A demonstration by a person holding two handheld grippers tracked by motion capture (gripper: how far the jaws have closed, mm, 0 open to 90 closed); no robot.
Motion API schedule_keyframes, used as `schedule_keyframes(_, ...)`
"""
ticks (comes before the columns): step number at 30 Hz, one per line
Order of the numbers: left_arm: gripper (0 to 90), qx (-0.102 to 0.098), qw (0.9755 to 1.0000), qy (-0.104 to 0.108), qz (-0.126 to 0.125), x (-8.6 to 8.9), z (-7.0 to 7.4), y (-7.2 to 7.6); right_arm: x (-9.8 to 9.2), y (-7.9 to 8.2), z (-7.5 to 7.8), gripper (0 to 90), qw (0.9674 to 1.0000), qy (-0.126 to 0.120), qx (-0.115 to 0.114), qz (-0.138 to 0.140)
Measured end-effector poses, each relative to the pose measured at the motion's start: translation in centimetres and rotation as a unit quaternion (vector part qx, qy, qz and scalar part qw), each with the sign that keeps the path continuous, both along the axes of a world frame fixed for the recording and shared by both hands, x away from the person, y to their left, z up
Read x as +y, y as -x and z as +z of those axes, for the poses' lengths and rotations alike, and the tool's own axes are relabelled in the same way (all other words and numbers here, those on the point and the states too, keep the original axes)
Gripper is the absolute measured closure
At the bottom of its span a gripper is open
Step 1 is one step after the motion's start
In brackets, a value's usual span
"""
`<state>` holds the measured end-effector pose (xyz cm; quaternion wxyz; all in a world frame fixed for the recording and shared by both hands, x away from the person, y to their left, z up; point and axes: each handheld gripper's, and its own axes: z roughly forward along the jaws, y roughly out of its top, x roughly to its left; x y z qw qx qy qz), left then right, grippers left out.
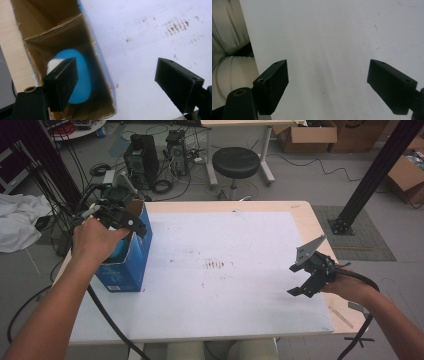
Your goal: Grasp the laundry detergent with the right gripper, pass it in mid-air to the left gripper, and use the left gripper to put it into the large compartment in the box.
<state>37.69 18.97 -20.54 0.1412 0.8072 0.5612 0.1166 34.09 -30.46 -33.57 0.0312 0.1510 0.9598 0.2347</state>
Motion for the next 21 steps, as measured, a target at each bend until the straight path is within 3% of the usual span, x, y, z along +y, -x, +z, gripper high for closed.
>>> schedule_keyframes(9, 19.4, 0.005, 0.9993, -0.002, -0.038, -2.7, -0.1, -0.3, 0.0, 0.1, 0.1, 17.1, 1.0000, 0.002, 0.002, -0.002)
schedule_keyframes(21, 19.4, -0.001, 0.9964, -0.008, -0.084, -5.9, -0.7, -0.6, 0.0, 0.0, -0.2, 17.0, 1.0000, 0.002, 0.004, -0.001)
